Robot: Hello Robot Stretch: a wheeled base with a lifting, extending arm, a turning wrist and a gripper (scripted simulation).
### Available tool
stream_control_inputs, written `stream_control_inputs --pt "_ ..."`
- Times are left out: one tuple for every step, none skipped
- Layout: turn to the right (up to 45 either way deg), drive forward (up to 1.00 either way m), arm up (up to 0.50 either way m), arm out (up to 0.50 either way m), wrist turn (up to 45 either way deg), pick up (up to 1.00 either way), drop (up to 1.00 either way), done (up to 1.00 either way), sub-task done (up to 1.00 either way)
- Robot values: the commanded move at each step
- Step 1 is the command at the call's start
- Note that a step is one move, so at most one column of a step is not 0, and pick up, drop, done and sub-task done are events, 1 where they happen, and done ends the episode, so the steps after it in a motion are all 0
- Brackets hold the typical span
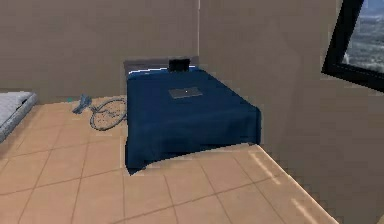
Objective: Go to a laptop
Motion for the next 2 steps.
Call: stream_control_inputs --pt "0.0 1.0 0.0 0.0 0.0 0.0 0.0 0.0 0.0" --pt "0.0 0.15 0.0 0.0 0.0 0.0 0.0 0.0 0.0"
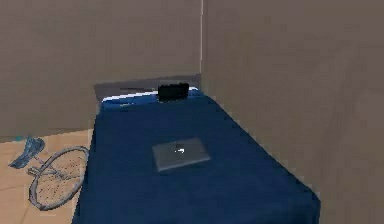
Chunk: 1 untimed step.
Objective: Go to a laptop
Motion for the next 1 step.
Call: stream_control_inputs --pt "0.0 0.0 0.0 0.0 0.0 0.0 0.0 1.0 0.0"
